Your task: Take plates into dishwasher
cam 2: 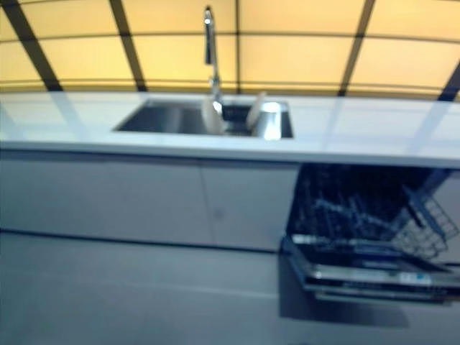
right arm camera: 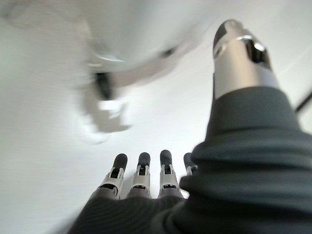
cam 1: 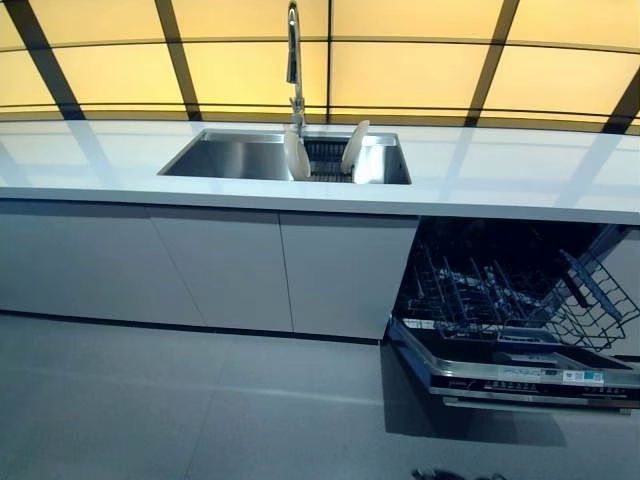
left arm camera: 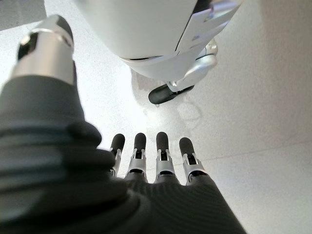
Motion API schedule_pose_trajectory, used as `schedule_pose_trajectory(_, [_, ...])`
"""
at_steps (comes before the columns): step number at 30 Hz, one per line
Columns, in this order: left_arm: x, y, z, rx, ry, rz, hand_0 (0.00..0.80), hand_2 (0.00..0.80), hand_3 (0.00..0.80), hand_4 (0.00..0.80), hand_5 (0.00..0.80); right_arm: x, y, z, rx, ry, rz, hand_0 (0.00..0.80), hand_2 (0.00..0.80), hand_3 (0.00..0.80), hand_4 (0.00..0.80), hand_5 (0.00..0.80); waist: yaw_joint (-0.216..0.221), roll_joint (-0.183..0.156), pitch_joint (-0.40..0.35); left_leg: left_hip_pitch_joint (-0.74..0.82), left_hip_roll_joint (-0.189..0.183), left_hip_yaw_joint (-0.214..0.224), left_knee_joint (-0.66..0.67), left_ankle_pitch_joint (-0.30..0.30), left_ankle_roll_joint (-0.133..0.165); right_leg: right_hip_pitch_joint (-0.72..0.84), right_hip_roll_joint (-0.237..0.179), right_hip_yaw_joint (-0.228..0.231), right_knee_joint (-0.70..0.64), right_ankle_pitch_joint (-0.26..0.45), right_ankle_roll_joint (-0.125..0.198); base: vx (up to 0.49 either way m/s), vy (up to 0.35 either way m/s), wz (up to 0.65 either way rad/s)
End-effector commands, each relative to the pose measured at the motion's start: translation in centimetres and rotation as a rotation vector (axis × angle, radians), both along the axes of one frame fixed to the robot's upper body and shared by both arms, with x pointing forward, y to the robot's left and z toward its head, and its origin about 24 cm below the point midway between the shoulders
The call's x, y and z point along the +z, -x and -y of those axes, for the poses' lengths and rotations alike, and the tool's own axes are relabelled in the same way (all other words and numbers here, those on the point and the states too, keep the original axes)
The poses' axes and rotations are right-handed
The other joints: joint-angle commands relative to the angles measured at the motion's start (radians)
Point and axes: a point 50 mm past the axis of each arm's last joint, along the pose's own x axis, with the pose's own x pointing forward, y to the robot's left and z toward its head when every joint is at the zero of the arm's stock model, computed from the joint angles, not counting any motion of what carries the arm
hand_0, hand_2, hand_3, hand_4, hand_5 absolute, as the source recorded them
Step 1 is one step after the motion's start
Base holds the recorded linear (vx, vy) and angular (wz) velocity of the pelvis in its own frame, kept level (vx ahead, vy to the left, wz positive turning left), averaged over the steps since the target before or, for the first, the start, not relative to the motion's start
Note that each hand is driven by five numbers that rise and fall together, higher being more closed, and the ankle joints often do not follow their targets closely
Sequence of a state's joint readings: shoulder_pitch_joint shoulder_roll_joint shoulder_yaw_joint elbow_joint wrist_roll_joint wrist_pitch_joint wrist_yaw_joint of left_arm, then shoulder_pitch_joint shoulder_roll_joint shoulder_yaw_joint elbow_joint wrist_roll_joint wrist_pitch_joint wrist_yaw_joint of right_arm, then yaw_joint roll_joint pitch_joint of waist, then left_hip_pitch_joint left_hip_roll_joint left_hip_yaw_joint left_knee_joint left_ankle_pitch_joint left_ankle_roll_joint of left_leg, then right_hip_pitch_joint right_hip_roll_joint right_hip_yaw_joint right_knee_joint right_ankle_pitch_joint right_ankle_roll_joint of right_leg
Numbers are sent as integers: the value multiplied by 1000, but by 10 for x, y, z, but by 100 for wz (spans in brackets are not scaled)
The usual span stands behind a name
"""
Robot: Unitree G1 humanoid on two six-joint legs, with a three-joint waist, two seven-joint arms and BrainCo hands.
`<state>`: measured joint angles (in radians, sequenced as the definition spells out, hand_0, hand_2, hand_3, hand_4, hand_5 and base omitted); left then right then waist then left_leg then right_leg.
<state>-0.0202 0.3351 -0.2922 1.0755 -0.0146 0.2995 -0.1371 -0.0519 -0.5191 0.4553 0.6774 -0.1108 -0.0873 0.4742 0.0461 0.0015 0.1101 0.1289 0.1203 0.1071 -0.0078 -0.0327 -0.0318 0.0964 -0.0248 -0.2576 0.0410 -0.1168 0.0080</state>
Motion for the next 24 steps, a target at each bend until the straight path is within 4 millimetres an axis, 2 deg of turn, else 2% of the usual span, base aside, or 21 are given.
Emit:
schedule_pose_trajectory(1, [13, -13, -30, -31, -96, 1, 0, 0, 0, 0, 0, 66, -50, -30, 186, -228, 150, 0, 0, 0, 0, 0, 17, -79, 2, -42, -91, 6, -39, 18, 10, -13, -40, -2, -16, 86, 76, -31, -85, 2])
schedule_pose_trajectory(2, [14, -12, -33, -18, -108, 3, 0, 0, 0, 0, 0, 97, -64, -37, 226, -282, 229, 0, 0, 0, 0, 0, 11, -82, 5, -44, -86, 4, -20, 12, 11, -18, -34, 8, 0, 76, 67, -31, -77, -2])
schedule_pose_trajectory(3, [14, -11, -35, -4, -114, 4, 0, 0, 0, 0, 0, 117, -72, -43, 246, -320, 284, 0, 0, 0, 0, 0, 7, -84, 10, -44, -80, 1, 1, 2, 9, -18, -28, 18, 11, 64, 57, -25, -77, -4])
schedule_pose_trajectory(4, [14, -11, -35, 17, -121, 11, 0, 0, 0, 0, 0, 147, -84, -51, 267, -365, 372, 0, 0, 0, 0, 0, -3, -92, 15, -67, -68, -1, 64, -7, 3, -27, -21, 36, 22, 58, 37, -1, -72, -8])
schedule_pose_trajectory(6, [12, -9, -34, 39, -122, 24, 0, 0, 0, 0, 0, 175, -94, -58, 280, -412, 475, 0, 0, 0, 0, 0, 1, -116, 42, -129, -49, -8, 253, -20, -9, -19, -29, 52, 35, 56, 15, 29, -121, -18])
schedule_pose_trajectory(7, [10, -6, -33, 56, -117, 33, 0, 0, 0, 0, 0, 193, -100, -62, 285, -429, 534, 0, 0, 0, 0, 0, 17, -133, 65, -221, -48, -30, 415, 15, -13, -19, -34, 61, 45, 61, -2, 53, -137, -26])
schedule_pose_trajectory(8, [10, -4, -32, 78, -107, 35, 0, 0, 0, 0, 0, 198, -102, -63, 281, -430, 556, 0, 0, 0, 0, 0, 23, -135, 72, -249, -49, -36, 449, 25, -12, -19, -33, 65, 51, 60, -7, 112, -104, -49])
schedule_pose_trajectory(9, [7, 2, -29, 170, -80, 45, 0, 0, 0, 0, 0, 208, -109, -61, 266, -431, 582, 0, 0, 0, 0, 0, 45, -127, 94, -329, -55, -42, 514, 80, -15, -1, -15, 87, 58, 55, -22, 196, 3, -55])
schedule_pose_trajectory(10, [6, 6, -28, 206, -75, 51, 0, 0, 0, 0, 0, 211, -114, -61, 242, -432, 595, 0, 0, 0, 0, 0, 64, -111, 105, -357, -67, -44, 466, 110, -16, 20, 3, 101, 58, 46, -20, 194, 24, -55])
schedule_pose_trajectory(11, [6, 7, -28, 208, -73, 51, 0, 0, 0, 0, 0, 212, -115, -61, 238, -432, 599, 0, 0, 0, 0, 0, 69, -109, 111, -352, -68, -42, 459, 111, -17, 29, 4, 104, 59, 43, -20, 297, 83, -27])
schedule_pose_trajectory(13, [3, 20, -29, 278, -74, 48, 0, 0, 0, 0, 0, 217, -129, -62, 153, -450, 642, 0, 0, 0, 0, 0, 114, -60, 116, -382, -57, 4, 250, 226, -46, 101, 53, 118, 52, 12, -12, 505, 81, -17])
schedule_pose_trajectory(14, [2, 28, -34, 291, -91, 39, 0, 0, 0, 0, 0, 222, -133, -63, 124, -476, 644, 0, 0, 0, 0, 0, 163, -39, 112, -424, -79, -31, 113, 335, -79, 167, 90, 167, 43, -15, -9, 647, 39, -38])
schedule_pose_trajectory(15, [3, 33, -37, 302, -101, 30, 0, 0, 0, 0, 0, 227, -137, -64, 114, -491, 649, 0, 0, 0, 0, 0, 190, -33, 104, -454, -96, -42, 46, 347, -84, 204, 107, 204, 36, -30, -12, 587, 25, -65])
schedule_pose_trajectory(16, [3, 35, -40, 303, -102, 24, 0, 0, 0, 0, 0, 231, -140, -63, 117, -505, 645, 0, 0, 0, 0, 0, 193, -44, 99, -429, -112, -12, 30, 311, -66, 214, 93, 213, 41, -48, -13, 340, 35, -57])
schedule_pose_trajectory(18, [4, 34, -43, 276, -107, 18, 0, 0, 0, 0, 0, 232, -143, -60, 105, -516, 641, 0, 0, 0, 0, 0, 190, -46, 86, -413, -112, 12, 45, 271, -49, 221, 82, 209, 51, -70, -12, 300, 98, -75])
schedule_pose_trajectory(19, [6, 34, -47, 266, -119, 19, 0, 0, 0, 0, 0, 228, -145, -56, 81, -532, 630, 0, 0, 0, 0, 0, 183, -50, 67, -399, -99, 31, 92, 220, -28, 227, 50, 187, 79, -98, -1, 393, 154, -76])
schedule_pose_trajectory(20, [6, 34, -49, 274, -124, 23, 0, 0, 0, 0, 0, 226, -146, -55, 68, -555, 621, 0, 0, 0, 0, 0, 183, -58, 56, -395, -100, 26, 113, 192, -16, 238, 31, 183, 85, -105, 10, 402, 168, -50])
schedule_pose_trajectory(21, [9, 30, -53, 283, -130, 40, 0, 0, 0, 0, 0, 225, -145, -53, 53, -587, 613, 0, 0, 0, 0, 0, 180, -70, 37, -380, -94, 41, 132, 157, -2, 250, 6, 154, 83, -107, 28, 233, 100, -41])
schedule_pose_trajectory(22, [9, 29, -53, 281, -131, 43, 0, 0, 0, 0, 0, 225, -145, -52, 50, -590, 614, 0, 0, 0, 0, 0, 178, -73, 34, -377, -93, 47, 135, 152, 0, 251, 3, 147, 82, -108, 31, 273, 101, -38])
schedule_pose_trajectory(23, [10, 25, -55, 265, -134, 49, 0, 0, 0, 0, 0, 226, -145, -46, 28, -598, 630, 0, 0, 0, 0, 0, 177, -82, 13, -360, -82, 57, 138, 134, 1, 251, -26, 107, 72, -97, 52, 170, 53, -26])
schedule_pose_trajectory(24, [10, 24, -55, 262, -135, 50, 0, 0, 0, 0, 0, 226, -145, -46, 24, -600, 633, 0, 0, 0, 0, 0, 177, -83, 11, -359, -82, 56, 137, 132, 1, 251, -29, 103, 71, -96, 54, 188, 49, -12])
